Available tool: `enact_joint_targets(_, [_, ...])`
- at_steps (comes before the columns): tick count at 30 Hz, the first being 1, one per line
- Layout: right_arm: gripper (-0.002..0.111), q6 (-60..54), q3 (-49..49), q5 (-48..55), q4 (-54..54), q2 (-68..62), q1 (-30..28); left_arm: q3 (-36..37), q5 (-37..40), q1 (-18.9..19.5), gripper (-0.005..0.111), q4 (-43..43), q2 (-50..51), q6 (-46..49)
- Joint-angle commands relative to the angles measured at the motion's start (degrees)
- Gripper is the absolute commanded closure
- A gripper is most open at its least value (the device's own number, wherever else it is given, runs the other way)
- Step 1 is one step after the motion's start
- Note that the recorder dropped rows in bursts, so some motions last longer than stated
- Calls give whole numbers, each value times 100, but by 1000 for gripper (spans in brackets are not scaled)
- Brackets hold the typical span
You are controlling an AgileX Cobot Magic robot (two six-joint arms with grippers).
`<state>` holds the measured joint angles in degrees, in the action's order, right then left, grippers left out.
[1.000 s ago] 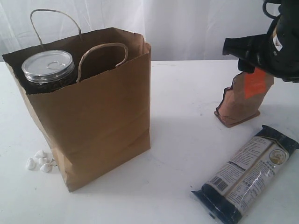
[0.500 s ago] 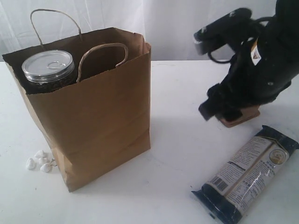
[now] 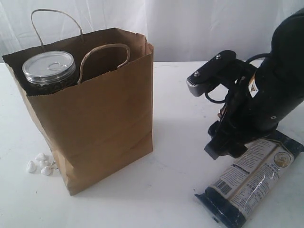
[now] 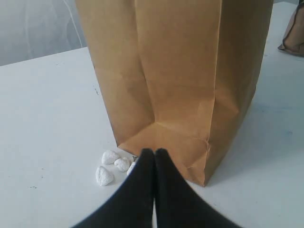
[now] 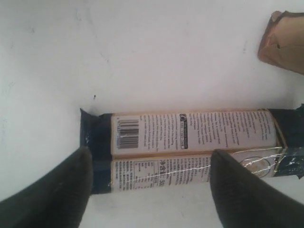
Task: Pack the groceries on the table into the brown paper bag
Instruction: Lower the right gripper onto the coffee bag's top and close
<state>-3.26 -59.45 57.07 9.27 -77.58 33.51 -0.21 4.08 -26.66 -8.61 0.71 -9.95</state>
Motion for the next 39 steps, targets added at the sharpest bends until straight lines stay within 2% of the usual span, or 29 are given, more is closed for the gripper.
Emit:
enact_joint_targets(1, [43, 1645, 15, -439, 95, 6, -619, 21, 31, -32, 107, -23, -33, -38])
enact_joint_targets(2, [43, 2470, 3, -625, 106, 6, -909, 21, 31, -32, 107, -23, -33, -38])
enact_joint_targets(4, [43, 3370, -57, -911, 201, 6, -1282, 21, 31, -32, 107, -23, -33, -38])
enact_joint_targets(10, [43, 4477, -469, -1538, 667, -47, -2021, 21, 31, -32, 107, -23, -33, -38])
enact_joint_targets(13, [41, 5436, -700, -1692, 667, -257, -2283, 21, 31, -32, 107, -23, -33, -38])
enact_joint_targets(21, [25, 5495, -1156, -2099, 637, -922, -2330, 21, 31, -32, 107, -23, -33, -38])
enact_joint_targets(39, [24, 5898, -2113, -2027, 1161, -2534, -2555, 21, 31, -32, 107, -23, -33, -38])
